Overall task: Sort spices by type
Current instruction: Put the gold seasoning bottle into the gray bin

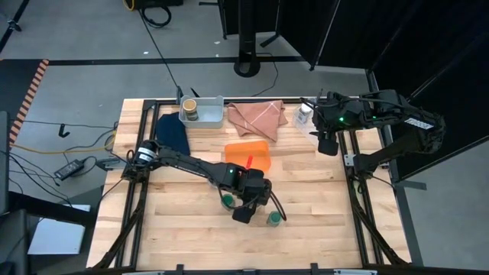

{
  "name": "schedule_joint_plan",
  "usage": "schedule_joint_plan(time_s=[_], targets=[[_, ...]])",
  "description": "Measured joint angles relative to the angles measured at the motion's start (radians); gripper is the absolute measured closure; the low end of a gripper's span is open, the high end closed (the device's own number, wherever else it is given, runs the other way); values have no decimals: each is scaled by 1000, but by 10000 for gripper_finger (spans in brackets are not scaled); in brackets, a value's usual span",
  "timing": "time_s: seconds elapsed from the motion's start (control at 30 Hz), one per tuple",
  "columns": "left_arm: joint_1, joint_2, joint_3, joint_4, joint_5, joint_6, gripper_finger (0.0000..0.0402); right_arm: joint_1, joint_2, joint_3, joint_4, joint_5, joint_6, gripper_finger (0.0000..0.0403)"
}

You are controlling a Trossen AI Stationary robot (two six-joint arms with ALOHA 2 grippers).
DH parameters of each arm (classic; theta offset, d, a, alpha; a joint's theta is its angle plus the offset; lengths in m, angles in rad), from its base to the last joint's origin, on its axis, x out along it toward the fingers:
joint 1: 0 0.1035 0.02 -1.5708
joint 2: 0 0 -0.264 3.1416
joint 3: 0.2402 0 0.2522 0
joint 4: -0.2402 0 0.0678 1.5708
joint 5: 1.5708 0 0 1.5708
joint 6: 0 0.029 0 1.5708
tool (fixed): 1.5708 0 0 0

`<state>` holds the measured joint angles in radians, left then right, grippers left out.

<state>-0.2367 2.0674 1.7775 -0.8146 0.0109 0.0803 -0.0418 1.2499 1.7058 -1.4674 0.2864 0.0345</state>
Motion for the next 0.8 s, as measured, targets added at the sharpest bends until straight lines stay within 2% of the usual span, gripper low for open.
schedule_joint_plan(time_s=[0.2, 0.47, 0.8], targets=[[0, 0, 0, 0, 0, 25, 62, 0, 0, 0, 2, 0, 0, 162], [1, 0, 0, 4, 2, 44, 137, 0, 0, 0, 14, 0, 0, 163], [2, 0, 1, 3, 3, 41, 140, 0, 0, 0, 28, 0, 1, 165]])
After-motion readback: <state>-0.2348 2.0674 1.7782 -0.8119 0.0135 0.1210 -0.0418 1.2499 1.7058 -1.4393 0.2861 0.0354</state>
